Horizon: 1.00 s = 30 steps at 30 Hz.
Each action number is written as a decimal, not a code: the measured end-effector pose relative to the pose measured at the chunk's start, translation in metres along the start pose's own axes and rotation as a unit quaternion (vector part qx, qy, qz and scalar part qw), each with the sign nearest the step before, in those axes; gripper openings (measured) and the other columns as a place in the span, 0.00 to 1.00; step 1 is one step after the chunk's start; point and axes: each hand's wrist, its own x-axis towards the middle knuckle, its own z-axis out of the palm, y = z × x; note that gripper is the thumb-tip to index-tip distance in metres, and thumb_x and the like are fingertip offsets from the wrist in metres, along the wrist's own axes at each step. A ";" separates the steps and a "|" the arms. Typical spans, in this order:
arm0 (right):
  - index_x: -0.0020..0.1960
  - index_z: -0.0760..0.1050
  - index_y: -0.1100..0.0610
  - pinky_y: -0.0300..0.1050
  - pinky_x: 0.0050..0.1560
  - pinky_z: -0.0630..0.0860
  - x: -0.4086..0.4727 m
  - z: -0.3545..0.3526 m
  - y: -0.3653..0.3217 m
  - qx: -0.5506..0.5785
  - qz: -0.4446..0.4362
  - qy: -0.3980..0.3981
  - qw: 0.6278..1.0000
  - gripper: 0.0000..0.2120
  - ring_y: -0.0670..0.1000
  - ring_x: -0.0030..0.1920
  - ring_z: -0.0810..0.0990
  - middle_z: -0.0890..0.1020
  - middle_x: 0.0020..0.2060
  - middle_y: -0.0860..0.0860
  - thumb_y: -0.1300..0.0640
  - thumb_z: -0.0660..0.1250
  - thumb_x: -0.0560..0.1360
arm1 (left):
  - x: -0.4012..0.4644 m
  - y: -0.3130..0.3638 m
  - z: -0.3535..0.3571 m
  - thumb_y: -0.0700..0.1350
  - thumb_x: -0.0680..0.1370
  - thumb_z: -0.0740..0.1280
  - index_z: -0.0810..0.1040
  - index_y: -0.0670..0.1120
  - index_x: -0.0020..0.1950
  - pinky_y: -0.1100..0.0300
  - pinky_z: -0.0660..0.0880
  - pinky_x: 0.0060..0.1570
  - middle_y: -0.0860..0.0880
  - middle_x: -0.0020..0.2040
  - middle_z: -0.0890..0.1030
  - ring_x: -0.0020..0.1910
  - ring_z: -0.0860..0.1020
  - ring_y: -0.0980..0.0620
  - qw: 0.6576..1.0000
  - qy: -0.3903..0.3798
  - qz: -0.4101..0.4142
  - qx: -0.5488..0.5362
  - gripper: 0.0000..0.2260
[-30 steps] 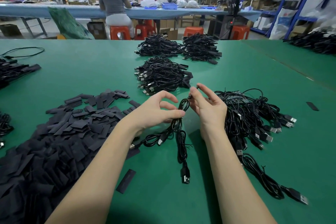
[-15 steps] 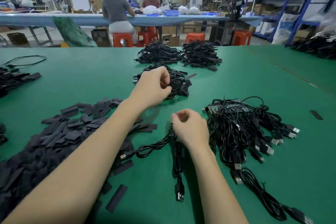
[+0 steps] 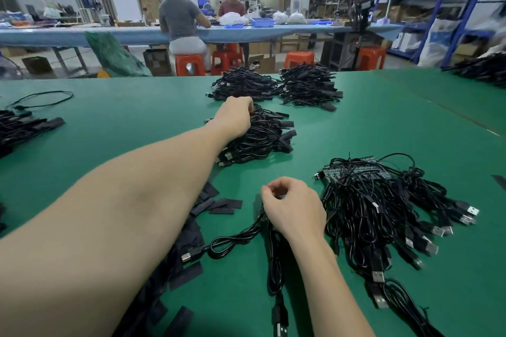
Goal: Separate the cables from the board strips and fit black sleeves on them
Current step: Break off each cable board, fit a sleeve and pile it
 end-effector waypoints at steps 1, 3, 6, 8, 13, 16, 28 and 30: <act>0.48 0.80 0.43 0.37 0.34 0.66 0.000 0.000 0.000 -0.001 0.000 0.000 1.000 0.08 0.41 0.38 0.76 0.77 0.35 0.33 0.42 0.65 0.77 | -0.001 -0.001 0.001 0.35 0.80 0.59 0.78 0.44 0.61 0.51 0.75 0.60 0.40 0.61 0.79 0.56 0.78 0.41 1.000 0.003 0.002 -0.011 0.13; 0.48 0.80 0.44 0.36 0.34 0.66 0.000 0.000 0.000 0.000 -0.001 -0.003 1.000 0.08 0.39 0.37 0.76 0.78 0.35 0.33 0.42 0.65 0.77 | -0.005 -0.001 -0.004 0.38 0.81 0.60 0.79 0.43 0.61 0.52 0.74 0.62 0.41 0.61 0.81 0.59 0.78 0.43 0.999 0.017 0.006 -0.038 0.12; 0.47 0.80 0.44 0.39 0.37 0.68 -0.001 -0.001 -0.002 0.003 0.004 -0.009 1.000 0.08 0.44 0.40 0.79 0.79 0.37 0.34 0.43 0.65 0.77 | -0.018 0.001 -0.015 0.41 0.81 0.62 0.79 0.44 0.61 0.51 0.74 0.62 0.44 0.60 0.81 0.59 0.77 0.45 0.994 0.072 0.011 -0.087 0.11; 0.47 0.80 0.45 0.40 0.39 0.69 -0.002 -0.003 -0.003 0.006 0.006 -0.011 1.000 0.08 0.46 0.42 0.80 0.80 0.38 0.36 0.44 0.65 0.76 | -0.035 0.003 -0.019 0.42 0.80 0.64 0.78 0.44 0.59 0.49 0.74 0.60 0.45 0.57 0.80 0.58 0.76 0.45 0.988 0.113 0.023 -0.099 0.09; 0.48 0.81 0.46 0.41 0.44 0.72 -0.005 -0.008 -0.004 0.027 0.005 -0.023 0.999 0.07 0.49 0.47 0.81 0.83 0.41 0.40 0.48 0.65 0.77 | -0.103 0.016 -0.007 0.44 0.77 0.68 0.78 0.47 0.54 0.54 0.72 0.57 0.47 0.53 0.78 0.54 0.75 0.48 0.981 0.122 0.042 -0.147 0.06; 0.49 0.83 0.49 0.41 0.46 0.71 -0.007 -0.013 -0.004 0.027 0.001 -0.015 1.000 0.08 0.52 0.51 0.82 0.85 0.44 0.45 0.51 0.65 0.78 | -0.141 0.029 0.004 0.42 0.77 0.69 0.79 0.48 0.50 0.61 0.74 0.53 0.51 0.49 0.81 0.45 0.77 0.53 0.976 0.085 0.022 -0.199 0.03; 0.43 0.85 0.52 0.33 0.30 0.71 -0.007 -0.030 -0.001 0.230 0.076 -0.138 0.960 0.05 0.41 0.30 0.77 0.85 0.34 0.46 0.55 0.80 0.69 | -0.194 0.031 0.018 0.46 0.76 0.72 0.80 0.52 0.46 0.64 0.75 0.40 0.54 0.37 0.85 0.36 0.81 0.56 0.894 -0.049 -0.168 -0.412 0.02; 0.47 0.85 0.55 0.31 0.28 0.71 -0.006 -0.035 0.000 0.325 0.089 -0.174 0.925 0.07 0.41 0.27 0.77 0.85 0.34 0.47 0.57 0.80 0.70 | -0.196 0.029 0.011 0.43 0.76 0.74 0.81 0.47 0.46 0.62 0.77 0.39 0.50 0.38 0.84 0.33 0.79 0.54 0.822 -0.076 -0.191 -0.531 0.03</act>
